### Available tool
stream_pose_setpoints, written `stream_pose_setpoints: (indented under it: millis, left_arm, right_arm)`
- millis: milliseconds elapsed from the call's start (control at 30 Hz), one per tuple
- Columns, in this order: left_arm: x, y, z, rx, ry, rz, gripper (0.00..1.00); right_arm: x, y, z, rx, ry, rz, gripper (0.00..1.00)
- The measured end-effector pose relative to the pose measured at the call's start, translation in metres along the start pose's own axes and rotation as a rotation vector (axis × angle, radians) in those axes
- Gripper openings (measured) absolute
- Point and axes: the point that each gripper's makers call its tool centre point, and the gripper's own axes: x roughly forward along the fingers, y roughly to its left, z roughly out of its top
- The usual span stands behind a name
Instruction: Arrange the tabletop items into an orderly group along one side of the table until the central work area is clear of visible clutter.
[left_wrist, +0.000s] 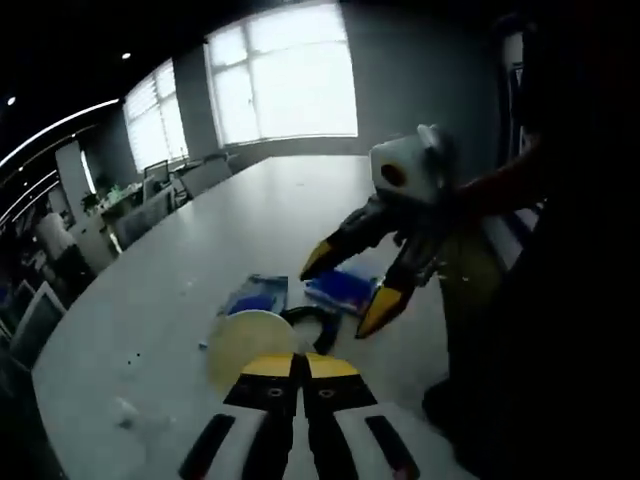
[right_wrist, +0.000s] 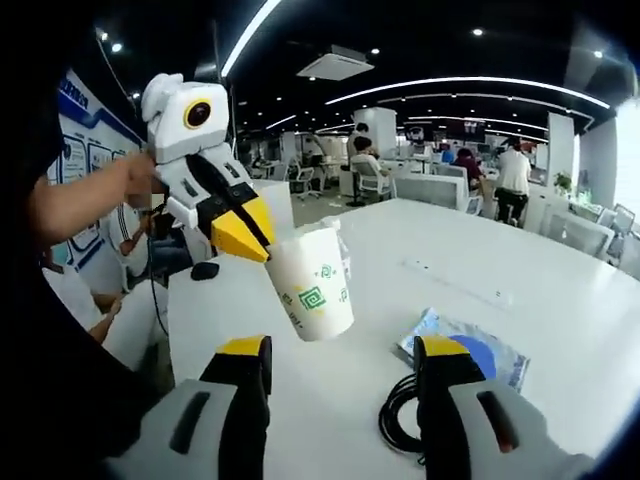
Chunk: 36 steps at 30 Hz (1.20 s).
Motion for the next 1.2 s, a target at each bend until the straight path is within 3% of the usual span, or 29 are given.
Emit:
stream_pose_setpoints:
  millis: [200,333,467,667,800,967,1200]
  left_arm:
    - [0.014,0.013,-0.019,0.088,0.124,0.037,0.00]
    - [0.024,0.015,-0.019,0.101,0.116,0.011,0.00]
    - [0.034,0.031,-0.033,0.217,0.200,0.053,0.00]
    - [0.052,0.045,-0.049,0.243,0.233,0.072,0.00]
    - [0.063,0.058,-0.058,0.277,0.262,0.108,0.00]
    - [0.077,0.066,-0.075,0.292,0.318,0.093,0.00]
    - [0.093,0.081,-0.096,0.258,0.377,0.095,0.00]
  right_arm:
    - [-0.018,-0.020,-0.005,0.084,-0.018,-0.075,0.63]
    - [-0.028,-0.026,-0.014,0.105,-0.009,-0.110,0.65]
    - [-0.042,-0.036,-0.020,0.145,-0.009,-0.177,0.70]
    - [-0.055,-0.043,-0.029,0.186,-0.003,-0.234,0.77]
    - [-0.060,-0.040,-0.037,0.200,0.017,-0.246,0.77]
    - [-0.068,-0.040,-0.043,0.209,0.025,-0.269,0.77]
    - [-0.079,-0.043,-0.053,0.226,0.039,-0.296,0.75]
